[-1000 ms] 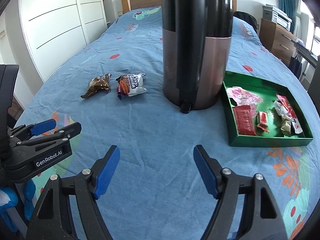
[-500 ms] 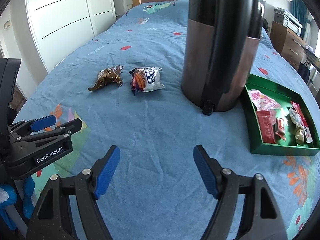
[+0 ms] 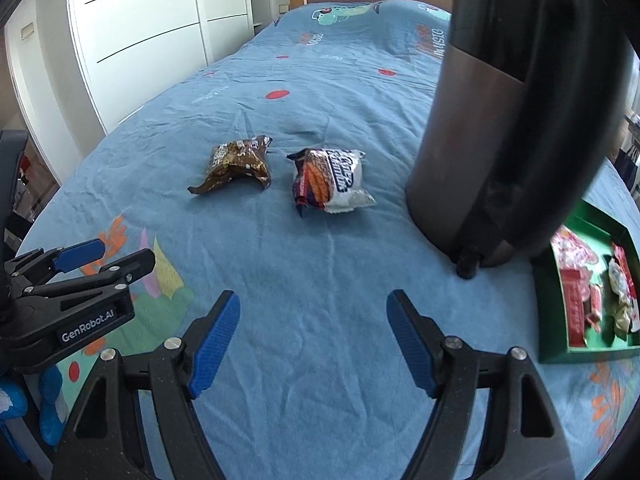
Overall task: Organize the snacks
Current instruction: 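Grasp the brown oat packet with the left gripper while the right grasps the white-blue cookie packet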
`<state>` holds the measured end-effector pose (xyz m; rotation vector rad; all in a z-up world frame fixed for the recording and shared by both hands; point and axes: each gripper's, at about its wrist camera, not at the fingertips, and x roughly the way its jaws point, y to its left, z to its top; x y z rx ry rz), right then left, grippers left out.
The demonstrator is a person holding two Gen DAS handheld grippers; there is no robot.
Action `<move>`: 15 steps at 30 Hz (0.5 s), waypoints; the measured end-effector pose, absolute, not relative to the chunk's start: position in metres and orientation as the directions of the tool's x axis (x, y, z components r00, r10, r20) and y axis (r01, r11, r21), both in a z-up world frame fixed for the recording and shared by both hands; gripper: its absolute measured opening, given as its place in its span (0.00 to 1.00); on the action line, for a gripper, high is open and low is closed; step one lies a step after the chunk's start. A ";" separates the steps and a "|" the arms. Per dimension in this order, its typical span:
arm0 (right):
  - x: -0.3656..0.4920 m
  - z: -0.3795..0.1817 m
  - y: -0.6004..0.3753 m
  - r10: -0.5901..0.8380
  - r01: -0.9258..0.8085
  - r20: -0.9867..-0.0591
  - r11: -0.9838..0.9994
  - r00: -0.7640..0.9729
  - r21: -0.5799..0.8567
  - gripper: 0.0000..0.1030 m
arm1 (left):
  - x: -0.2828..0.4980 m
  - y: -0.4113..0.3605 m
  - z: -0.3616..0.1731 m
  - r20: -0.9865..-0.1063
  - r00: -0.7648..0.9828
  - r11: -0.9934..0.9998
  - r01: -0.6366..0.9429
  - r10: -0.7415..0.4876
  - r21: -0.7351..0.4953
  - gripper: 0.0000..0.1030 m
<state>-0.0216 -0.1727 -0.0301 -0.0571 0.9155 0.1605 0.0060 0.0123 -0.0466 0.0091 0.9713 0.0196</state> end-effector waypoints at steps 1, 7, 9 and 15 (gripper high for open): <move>-0.018 -0.030 -0.171 0.116 -0.165 -0.793 0.986 0.599 0.019 1.00 | 0.010 0.016 -0.046 -0.827 0.562 1.000 -0.020 0.012 0.002 0.57; 0.012 -0.033 -0.162 0.132 -0.185 -0.788 0.983 0.601 0.023 1.00 | 0.036 0.021 -0.039 -0.822 0.569 0.998 -0.030 -0.022 -0.047 0.57; 0.023 -0.034 -0.161 0.135 -0.187 -0.786 0.982 0.604 0.025 1.00 | 0.046 0.020 -0.035 -0.815 0.579 0.997 -0.033 -0.033 -0.065 0.57; 0.047 -0.038 -0.159 0.137 -0.198 -0.786 0.980 0.603 0.019 1.00 | 0.086 0.012 -0.034 -0.817 0.569 0.989 -0.041 -0.094 -0.143 0.58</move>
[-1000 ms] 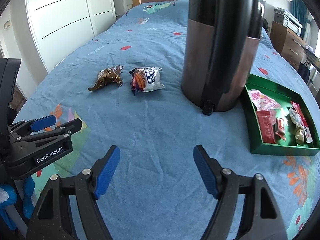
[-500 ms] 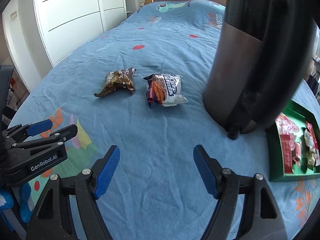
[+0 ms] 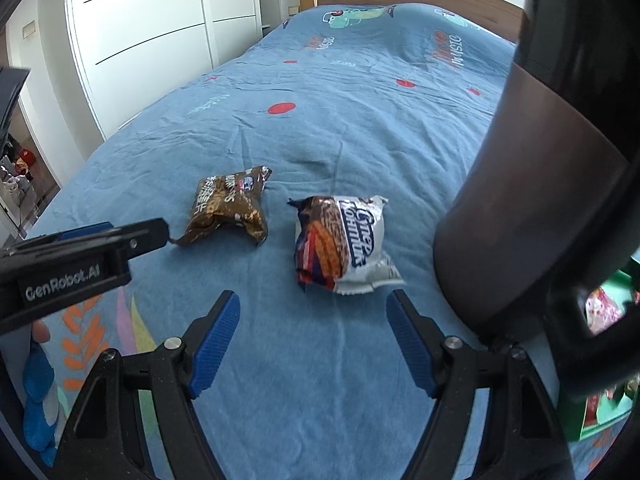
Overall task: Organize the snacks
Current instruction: 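Grasp the brown oat packet with the left gripper while the right grasps the white-blue cookie packet, then lift and carry the brown packet and cookie packet over the green tray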
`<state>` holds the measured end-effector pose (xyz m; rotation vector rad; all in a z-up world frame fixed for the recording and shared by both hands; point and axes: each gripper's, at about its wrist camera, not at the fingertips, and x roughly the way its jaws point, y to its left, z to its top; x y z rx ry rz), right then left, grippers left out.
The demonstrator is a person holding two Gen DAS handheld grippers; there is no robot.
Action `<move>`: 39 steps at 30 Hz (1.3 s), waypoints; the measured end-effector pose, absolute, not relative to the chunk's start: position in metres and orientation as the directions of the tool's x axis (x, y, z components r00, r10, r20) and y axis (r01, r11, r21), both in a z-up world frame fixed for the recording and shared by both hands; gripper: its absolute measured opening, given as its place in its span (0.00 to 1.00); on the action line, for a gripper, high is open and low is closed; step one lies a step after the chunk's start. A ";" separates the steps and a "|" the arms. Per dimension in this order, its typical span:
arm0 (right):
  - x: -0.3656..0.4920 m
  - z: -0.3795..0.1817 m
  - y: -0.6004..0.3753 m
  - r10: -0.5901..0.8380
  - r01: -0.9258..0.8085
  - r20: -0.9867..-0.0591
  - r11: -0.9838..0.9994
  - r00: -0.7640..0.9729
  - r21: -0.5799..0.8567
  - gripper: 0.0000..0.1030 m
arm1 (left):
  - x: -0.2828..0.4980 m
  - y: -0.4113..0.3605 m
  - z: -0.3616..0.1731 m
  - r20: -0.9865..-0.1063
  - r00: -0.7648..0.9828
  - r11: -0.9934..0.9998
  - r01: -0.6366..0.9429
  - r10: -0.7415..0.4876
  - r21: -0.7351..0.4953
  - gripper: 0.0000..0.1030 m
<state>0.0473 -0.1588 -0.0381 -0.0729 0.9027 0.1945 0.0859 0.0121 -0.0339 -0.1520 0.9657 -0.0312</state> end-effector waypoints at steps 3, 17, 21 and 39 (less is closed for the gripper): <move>0.059 -0.041 -0.157 0.138 -0.210 -0.787 0.978 0.602 0.010 1.00 | 0.104 0.003 -0.037 -0.821 0.561 0.988 -0.033 -0.104 -0.148 0.58; 0.098 -0.060 -0.157 0.136 -0.219 -0.789 0.976 0.599 0.003 1.00 | 0.157 -0.019 -0.064 -0.843 0.517 0.980 -0.032 -0.151 -0.195 0.61; 0.105 -0.066 -0.159 0.136 -0.214 -0.792 0.977 0.595 0.006 1.00 | 0.165 -0.020 -0.072 -0.848 0.508 0.981 -0.034 -0.150 -0.193 0.62; 0.123 -0.082 -0.165 0.139 -0.192 -0.797 0.981 0.587 0.030 1.00 | 0.172 -0.026 -0.085 -0.840 0.523 0.987 0.011 -0.143 -0.162 0.62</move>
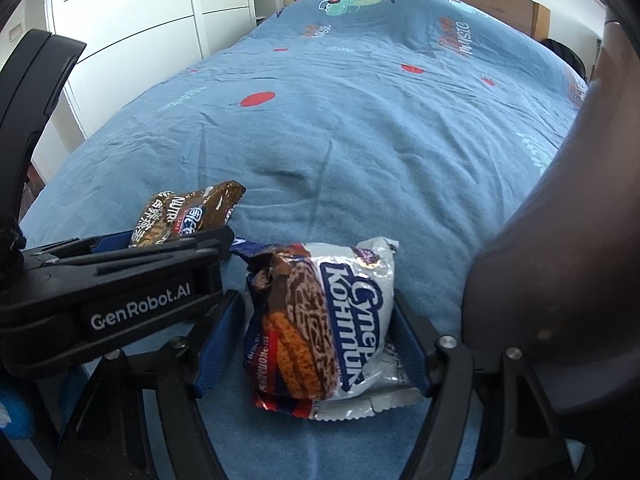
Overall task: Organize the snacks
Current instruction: 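Lift and carry the brown packet and cookie packet over the green tray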
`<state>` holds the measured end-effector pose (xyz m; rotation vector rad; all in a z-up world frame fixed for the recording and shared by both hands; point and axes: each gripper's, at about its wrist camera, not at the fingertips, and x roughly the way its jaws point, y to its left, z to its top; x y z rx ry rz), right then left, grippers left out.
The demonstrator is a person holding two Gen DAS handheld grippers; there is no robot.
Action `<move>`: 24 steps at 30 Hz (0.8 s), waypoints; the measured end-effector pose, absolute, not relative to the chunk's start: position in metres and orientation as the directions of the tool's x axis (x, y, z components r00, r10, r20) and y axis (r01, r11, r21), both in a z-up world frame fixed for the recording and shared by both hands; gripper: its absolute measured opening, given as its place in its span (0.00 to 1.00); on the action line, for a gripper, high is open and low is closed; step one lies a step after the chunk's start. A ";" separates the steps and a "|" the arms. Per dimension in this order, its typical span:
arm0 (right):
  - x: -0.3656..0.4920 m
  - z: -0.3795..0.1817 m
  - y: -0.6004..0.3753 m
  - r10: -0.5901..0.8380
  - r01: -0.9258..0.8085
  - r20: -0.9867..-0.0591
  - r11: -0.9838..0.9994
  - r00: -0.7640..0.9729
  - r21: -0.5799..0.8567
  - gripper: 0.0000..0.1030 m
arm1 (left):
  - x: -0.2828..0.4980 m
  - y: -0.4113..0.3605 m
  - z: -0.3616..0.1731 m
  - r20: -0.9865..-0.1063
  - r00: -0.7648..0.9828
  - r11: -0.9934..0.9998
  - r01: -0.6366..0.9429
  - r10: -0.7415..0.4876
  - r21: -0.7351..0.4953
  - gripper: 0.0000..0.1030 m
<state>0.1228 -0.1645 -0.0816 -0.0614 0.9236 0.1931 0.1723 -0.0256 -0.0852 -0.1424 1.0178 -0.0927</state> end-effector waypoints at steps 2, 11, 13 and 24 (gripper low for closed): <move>0.123 -0.082 -0.165 0.138 -0.188 -0.798 0.982 0.586 0.032 1.00 | 0.173 -0.025 -0.086 -0.840 0.523 0.987 0.015 -0.145 -0.161 0.62; 0.123 -0.083 -0.167 0.137 -0.187 -0.796 0.982 0.589 0.031 1.00 | 0.175 -0.026 -0.087 -0.836 0.528 0.987 0.032 -0.152 -0.159 0.62; 0.123 -0.083 -0.167 0.138 -0.185 -0.796 0.982 0.589 0.033 1.00 | 0.175 -0.026 -0.088 -0.835 0.530 0.987 0.037 -0.151 -0.156 0.62; 0.123 -0.083 -0.167 0.136 -0.191 -0.796 0.981 0.590 0.026 1.00 | 0.178 -0.032 -0.091 -0.836 0.529 0.990 0.062 -0.142 -0.129 0.62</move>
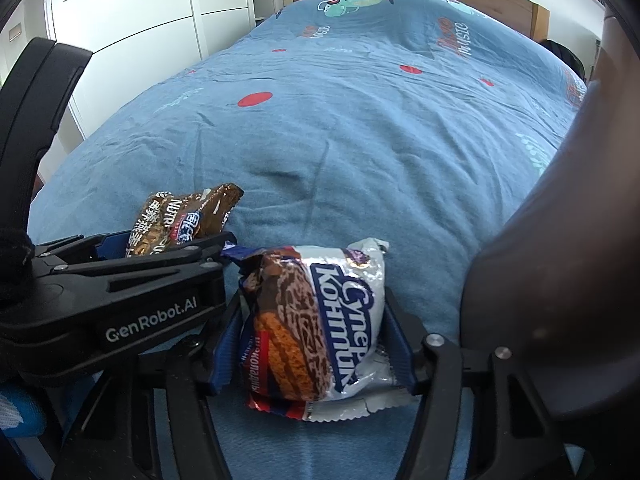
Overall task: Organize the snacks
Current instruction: 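Lift and carry the brown packet and cookie packet over the green tray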
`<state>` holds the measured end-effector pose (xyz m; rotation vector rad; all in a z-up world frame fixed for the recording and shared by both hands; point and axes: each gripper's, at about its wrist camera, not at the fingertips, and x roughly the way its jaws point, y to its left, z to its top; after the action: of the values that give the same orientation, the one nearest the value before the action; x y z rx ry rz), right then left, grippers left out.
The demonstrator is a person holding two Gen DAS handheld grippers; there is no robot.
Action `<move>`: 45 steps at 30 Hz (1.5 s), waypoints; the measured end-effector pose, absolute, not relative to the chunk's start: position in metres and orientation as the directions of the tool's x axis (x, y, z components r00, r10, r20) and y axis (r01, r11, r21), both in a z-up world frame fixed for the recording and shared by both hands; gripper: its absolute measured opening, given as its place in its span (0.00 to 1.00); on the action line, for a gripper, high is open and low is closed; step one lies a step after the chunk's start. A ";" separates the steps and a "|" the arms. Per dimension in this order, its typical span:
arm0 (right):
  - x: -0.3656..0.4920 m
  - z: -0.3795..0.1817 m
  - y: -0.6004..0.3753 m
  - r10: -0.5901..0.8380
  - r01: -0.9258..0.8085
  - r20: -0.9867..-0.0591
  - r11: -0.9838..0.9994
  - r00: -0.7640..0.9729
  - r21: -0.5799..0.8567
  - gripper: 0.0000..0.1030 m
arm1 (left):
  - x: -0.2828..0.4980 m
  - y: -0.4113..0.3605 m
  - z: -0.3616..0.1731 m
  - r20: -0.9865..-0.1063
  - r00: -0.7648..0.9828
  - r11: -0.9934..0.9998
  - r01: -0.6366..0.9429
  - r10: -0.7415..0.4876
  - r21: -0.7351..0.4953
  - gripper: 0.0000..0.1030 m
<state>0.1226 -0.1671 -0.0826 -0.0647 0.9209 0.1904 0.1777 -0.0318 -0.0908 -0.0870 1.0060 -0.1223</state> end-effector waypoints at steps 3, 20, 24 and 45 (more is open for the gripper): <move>0.122 -0.083 -0.167 0.135 -0.191 -0.796 0.981 0.590 0.025 1.00 | 0.178 -0.033 -0.091 -0.837 0.531 0.991 0.068 -0.135 -0.116 0.62; 0.119 -0.075 -0.163 0.138 -0.199 -0.787 0.980 0.601 0.019 1.00 | 0.174 -0.019 -0.081 -0.823 0.552 0.991 0.067 -0.130 -0.112 0.39; 0.115 -0.071 -0.161 0.141 -0.195 -0.782 0.980 0.607 0.026 1.00 | 0.169 -0.008 -0.077 -0.821 0.559 0.993 0.053 -0.114 -0.101 0.38; 0.079 -0.047 -0.156 0.145 -0.181 -0.770 0.983 0.622 0.038 1.00 | 0.113 0.020 -0.060 -0.817 0.573 0.998 0.035 -0.062 -0.051 0.38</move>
<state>0.0790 -0.1558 -0.0465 -0.0443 0.8805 0.1872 0.1127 0.0199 -0.0602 -0.0303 0.9585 -0.0567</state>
